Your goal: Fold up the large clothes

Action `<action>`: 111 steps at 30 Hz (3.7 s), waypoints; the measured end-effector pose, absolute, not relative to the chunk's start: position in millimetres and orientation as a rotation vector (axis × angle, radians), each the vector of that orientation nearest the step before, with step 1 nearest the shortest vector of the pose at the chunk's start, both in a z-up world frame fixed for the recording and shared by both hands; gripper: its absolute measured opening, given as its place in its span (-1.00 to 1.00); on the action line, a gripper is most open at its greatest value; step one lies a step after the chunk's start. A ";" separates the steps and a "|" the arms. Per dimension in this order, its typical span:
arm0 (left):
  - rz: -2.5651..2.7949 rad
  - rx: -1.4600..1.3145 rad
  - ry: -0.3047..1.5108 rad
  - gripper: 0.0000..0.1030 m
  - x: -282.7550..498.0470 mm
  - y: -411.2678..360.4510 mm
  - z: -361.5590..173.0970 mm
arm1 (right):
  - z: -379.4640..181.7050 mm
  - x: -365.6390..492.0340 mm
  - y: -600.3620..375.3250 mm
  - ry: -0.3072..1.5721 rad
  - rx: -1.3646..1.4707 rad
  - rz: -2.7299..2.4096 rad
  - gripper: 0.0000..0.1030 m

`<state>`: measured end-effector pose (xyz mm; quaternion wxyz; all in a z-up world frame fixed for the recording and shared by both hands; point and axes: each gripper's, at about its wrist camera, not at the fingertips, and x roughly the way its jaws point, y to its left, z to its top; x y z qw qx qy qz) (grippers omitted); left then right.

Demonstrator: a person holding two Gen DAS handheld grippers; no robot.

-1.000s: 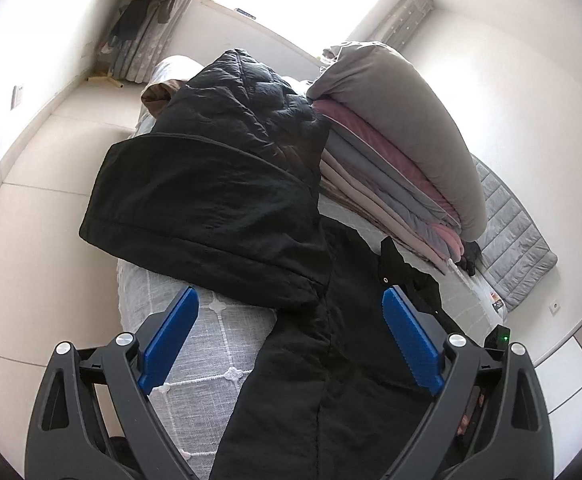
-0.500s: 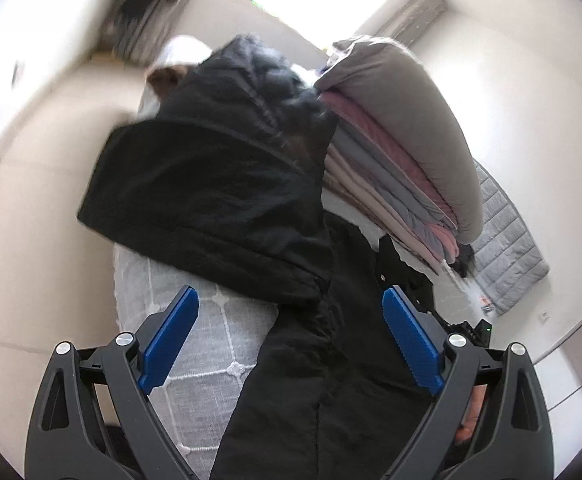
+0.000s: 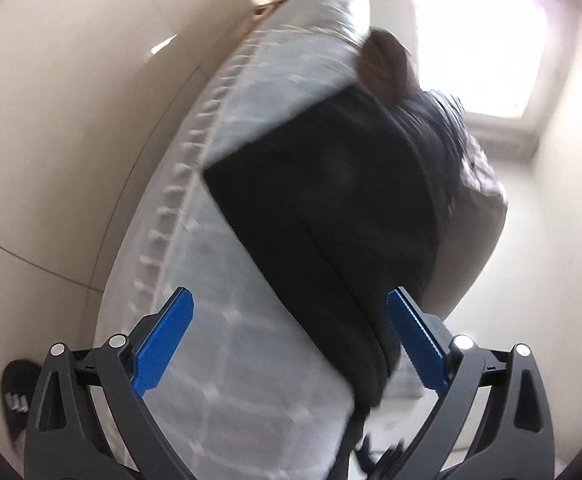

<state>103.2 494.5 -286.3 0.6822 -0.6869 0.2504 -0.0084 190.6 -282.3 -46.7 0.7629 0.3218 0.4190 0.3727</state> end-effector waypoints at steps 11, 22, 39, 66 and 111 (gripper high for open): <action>-0.246 -1.774 0.285 0.81 153.8 504.1 -344.4 | -67.0 174.2 -235.5 1.018 0.652 0.802 0.52; -0.177 -1.718 0.310 -0.80 154.7 515.3 -329.6 | -83.4 166.8 -245.1 1.042 0.699 0.793 0.52; -0.219 -1.373 0.182 -0.87 121.9 501.0 -133.7 | -82.5 152.4 -293.3 0.966 0.847 0.772 0.52; -0.916 -0.862 0.788 -0.87 300.5 0.7 -25.2 | -78.3 85.6 -551.2 0.761 1.130 0.515 0.57; -0.244 -0.513 0.950 0.07 367.2 102.2 -108.5 | -117.0 293.0 -423.3 1.040 1.206 0.696 0.66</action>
